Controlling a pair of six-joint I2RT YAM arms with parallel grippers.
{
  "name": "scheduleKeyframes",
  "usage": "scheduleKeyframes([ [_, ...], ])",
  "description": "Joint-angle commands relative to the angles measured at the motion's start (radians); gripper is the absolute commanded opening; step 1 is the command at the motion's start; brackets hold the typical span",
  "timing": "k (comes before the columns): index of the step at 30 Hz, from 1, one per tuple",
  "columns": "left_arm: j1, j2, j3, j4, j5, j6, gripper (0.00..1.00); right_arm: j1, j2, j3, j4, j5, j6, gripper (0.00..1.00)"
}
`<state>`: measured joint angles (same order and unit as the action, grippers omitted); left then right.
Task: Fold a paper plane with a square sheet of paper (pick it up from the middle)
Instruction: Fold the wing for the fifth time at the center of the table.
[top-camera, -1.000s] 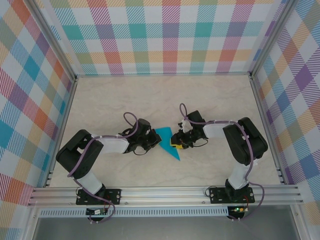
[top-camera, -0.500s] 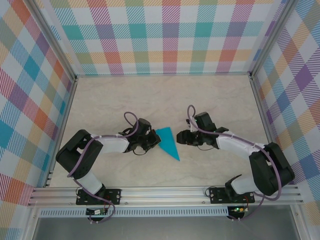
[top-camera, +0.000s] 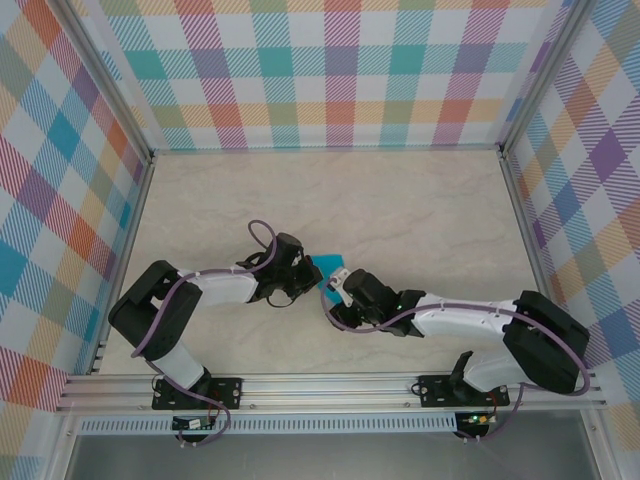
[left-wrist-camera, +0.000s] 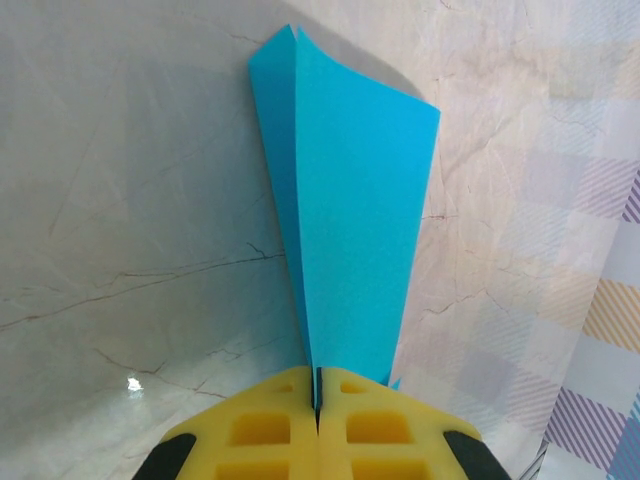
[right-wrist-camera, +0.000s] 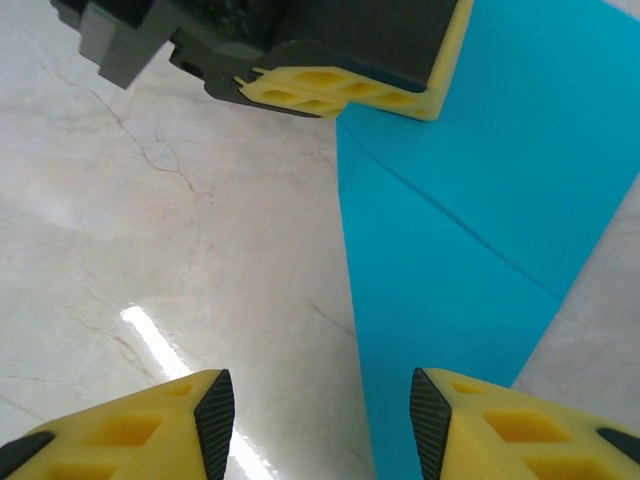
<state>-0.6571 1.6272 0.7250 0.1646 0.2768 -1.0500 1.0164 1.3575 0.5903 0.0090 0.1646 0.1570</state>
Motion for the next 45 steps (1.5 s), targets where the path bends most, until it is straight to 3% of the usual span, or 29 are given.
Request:
scheduleKeyframes([
  [1, 0.016, -0.021, 0.026, -0.023, 0.007, 0.02, 0.01, 0.018, 0.031, -0.011, 0.093, 0.108, -0.106, 0.52],
  [14, 0.016, -0.021, 0.023, -0.018, 0.01, 0.019, 0.01, 0.07, 0.178, 0.047, 0.105, 0.244, -0.106, 0.47],
  [28, 0.016, -0.021, 0.022, -0.021, 0.013, 0.02, 0.01, 0.07, 0.201, 0.06, 0.074, 0.247, -0.085, 0.32],
  [39, 0.016, -0.03, 0.019, -0.03, 0.005, 0.012, 0.03, 0.07, 0.204, 0.064, 0.057, 0.256, -0.074, 0.14],
  [42, 0.016, -0.039, 0.017, -0.04, -0.002, 0.006, 0.08, 0.07, 0.203, 0.068, 0.049, 0.256, -0.074, 0.09],
  [45, 0.016, -0.058, 0.019, -0.071, -0.024, 0.002, 0.19, 0.069, 0.195, 0.068, 0.048, 0.253, -0.074, 0.05],
])
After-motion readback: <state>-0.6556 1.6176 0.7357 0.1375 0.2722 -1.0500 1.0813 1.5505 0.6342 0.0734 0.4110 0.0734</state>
